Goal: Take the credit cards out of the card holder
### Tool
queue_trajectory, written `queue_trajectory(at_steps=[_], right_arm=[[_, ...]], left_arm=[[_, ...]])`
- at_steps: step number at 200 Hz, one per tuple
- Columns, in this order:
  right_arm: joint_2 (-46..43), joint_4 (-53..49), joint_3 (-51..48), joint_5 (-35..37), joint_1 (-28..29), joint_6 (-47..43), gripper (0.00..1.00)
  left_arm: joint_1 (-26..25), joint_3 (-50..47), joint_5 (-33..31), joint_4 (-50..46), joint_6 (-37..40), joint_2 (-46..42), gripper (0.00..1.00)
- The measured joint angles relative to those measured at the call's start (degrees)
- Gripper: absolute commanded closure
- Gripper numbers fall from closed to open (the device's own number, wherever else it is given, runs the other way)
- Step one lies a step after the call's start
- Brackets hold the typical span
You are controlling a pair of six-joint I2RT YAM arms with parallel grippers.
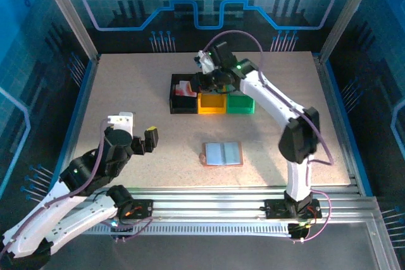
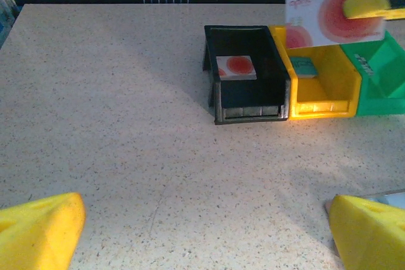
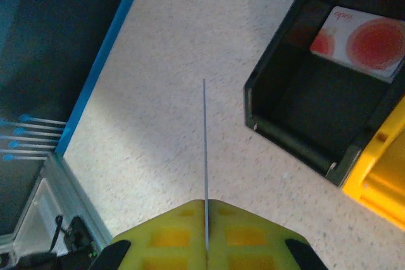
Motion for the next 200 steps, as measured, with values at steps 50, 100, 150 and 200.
queue_trajectory(at_steps=[50, 100, 150, 200], right_arm=[[22.38, -12.55, 31.43, 0.02, -1.01, -0.09, 1.0], [31.45, -16.74, 39.56, -0.57, -3.1, 1.57, 1.0], [32.24, -16.26, 37.99, -3.15, -3.65, 1.16, 1.0], [24.65, -11.85, 23.47, -7.67, -3.23, -0.79, 1.0]], left_arm=[[0.72, -0.02, 0.11, -0.11, 0.24, 4.26, 0.01], [1.66, -0.02, 1.33, -0.17, 0.52, 5.86, 0.01], [3.56, -0.02, 4.11, -0.15, 0.61, 5.99, 0.01], [12.28, 0.79, 18.88, 2.69, 1.66, 8.98, 0.01]])
